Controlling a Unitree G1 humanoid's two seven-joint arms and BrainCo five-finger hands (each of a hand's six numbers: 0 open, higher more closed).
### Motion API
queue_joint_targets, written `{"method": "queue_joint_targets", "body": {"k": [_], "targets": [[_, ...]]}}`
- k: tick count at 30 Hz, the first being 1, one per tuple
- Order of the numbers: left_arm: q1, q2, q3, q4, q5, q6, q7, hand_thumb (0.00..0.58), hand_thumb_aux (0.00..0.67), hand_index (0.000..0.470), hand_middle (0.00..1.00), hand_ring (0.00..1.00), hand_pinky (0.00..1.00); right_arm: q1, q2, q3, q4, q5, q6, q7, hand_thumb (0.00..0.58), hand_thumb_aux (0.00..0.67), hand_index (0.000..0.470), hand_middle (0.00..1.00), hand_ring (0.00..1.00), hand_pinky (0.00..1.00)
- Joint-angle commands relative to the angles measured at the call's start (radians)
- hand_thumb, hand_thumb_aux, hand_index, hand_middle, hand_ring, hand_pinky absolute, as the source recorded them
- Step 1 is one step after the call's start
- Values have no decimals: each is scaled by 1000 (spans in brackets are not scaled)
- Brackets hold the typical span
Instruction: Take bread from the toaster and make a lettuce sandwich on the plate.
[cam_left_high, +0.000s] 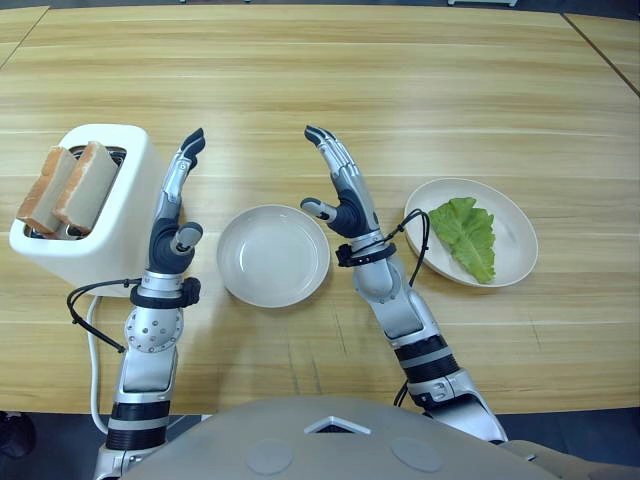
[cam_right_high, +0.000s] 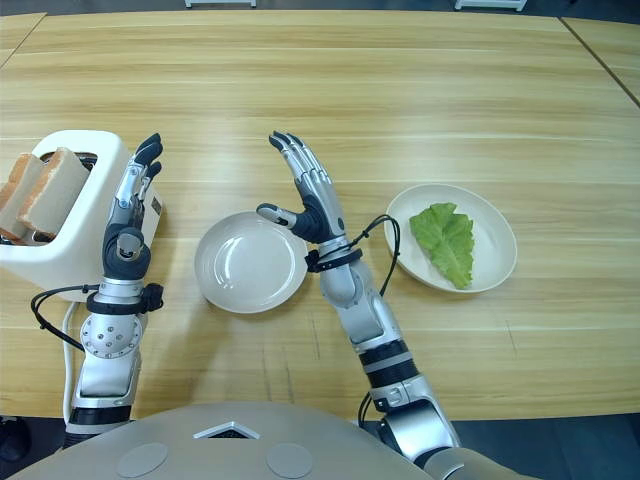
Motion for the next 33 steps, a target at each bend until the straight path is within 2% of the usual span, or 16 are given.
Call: {"method": "queue_joint_targets", "body": {"k": [1,7,11,14,17,19,21,23,28,33], "targets": [[4,3,3,-3,0,16,-4,0,0,0,0,0,0,1,1,3,0,-2,2,0,0,0,0,0,0,0],[4,-1,8,-10,2,11,4,0,0,0,0,0,0,1,2,3,1,-2,2,0,0,0,0,0,0,0],[-15,6,93,-184,47,42,27,0,0,0,0,0,0,1,1,3,2,-2,0,0,0,0,0,0,0,0],[-59,98,247,-341,80,101,-13,0,0,0,0,0,0,2,0,1,3,-3,-1,-2,0,0,0,0,0,0],[-69,256,486,-377,92,128,-62,0,0,0,0,0,0,1,2,1,3,-5,0,-4,0,0,0,0,0,0],[-35,371,669,-322,124,101,-78,0,0,0,0,0,0,-1,3,3,4,-6,0,-4,0,0,0,0,0,0],[49,469,822,-233,210,24,-83,0,0,0,0,0,0,-3,4,4,5,-5,-1,-4,0,0,0,0,0,0],[125,542,900,-142,300,-31,-90,0,0,0,0,0,0,-2,3,3,4,-5,-1,-4,0,0,0,0,0,0],[260,659,907,106,438,-79,-103,0,0,0,0,0,0,1,0,-1,0,-4,-1,-6,0,0,0,0,0,0],[263,705,840,237,489,-42,-79,0,0,0,0,0,0,1,0,-1,-1,-6,0,-6,0,0,0,0,0,0]]}}
